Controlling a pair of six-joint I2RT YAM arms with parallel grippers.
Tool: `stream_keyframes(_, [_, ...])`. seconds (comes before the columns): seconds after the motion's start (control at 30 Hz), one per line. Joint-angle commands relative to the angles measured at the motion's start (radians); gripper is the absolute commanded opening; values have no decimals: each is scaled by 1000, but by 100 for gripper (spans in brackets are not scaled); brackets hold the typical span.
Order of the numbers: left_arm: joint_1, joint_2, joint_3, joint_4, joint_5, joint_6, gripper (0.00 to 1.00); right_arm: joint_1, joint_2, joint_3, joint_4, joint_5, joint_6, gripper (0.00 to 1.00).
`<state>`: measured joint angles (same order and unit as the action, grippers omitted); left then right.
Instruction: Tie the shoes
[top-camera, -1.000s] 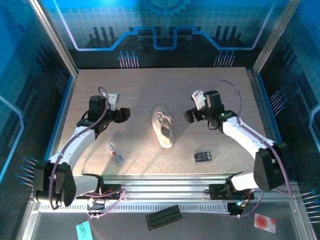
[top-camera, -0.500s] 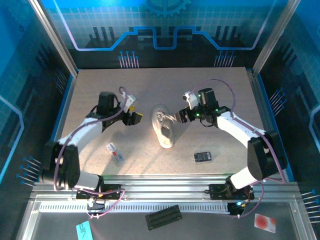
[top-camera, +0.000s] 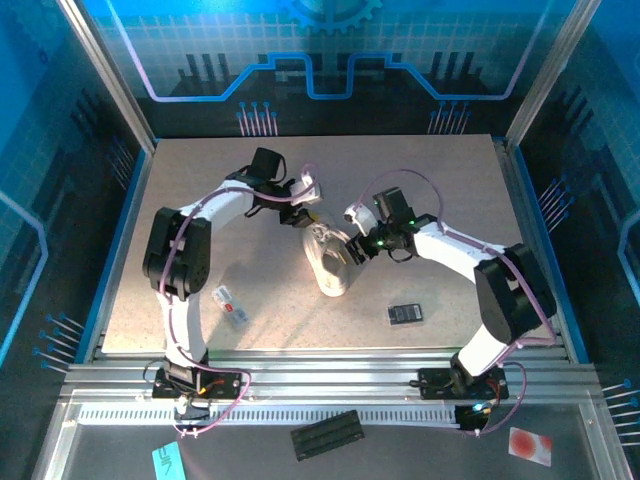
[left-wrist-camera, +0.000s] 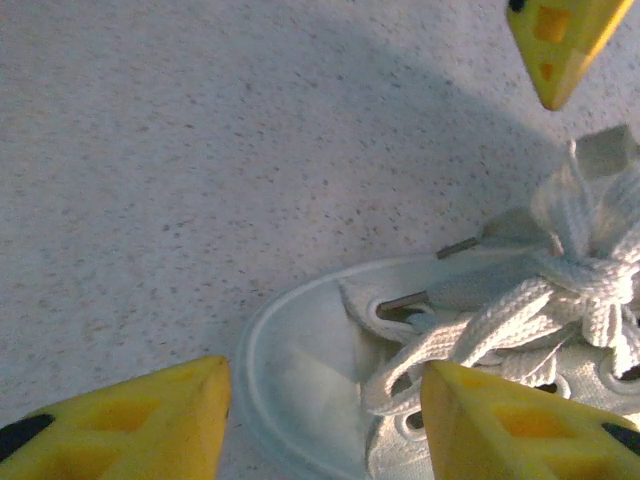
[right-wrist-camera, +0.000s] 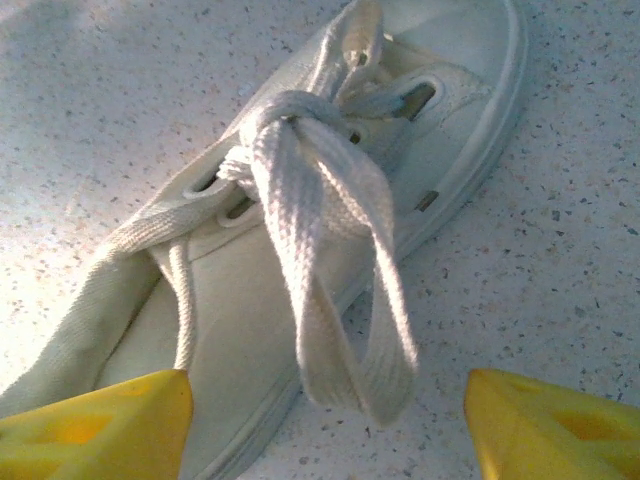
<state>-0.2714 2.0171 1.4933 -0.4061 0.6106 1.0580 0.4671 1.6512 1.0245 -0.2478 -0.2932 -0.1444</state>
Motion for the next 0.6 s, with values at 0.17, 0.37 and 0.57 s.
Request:
stream_keyframes(0.17, [-19,81,64,-148,26,152,55,30,50,82,-76,85,-70,58])
stream_keyframes(0.37, [-41,108,100,-188,16,166,44,36,42,86,-74,101,-96,40])
stream_keyframes(0.57, [-45,-2,22,-164,-43,132,0,36,33,99,-83,116,-115,11])
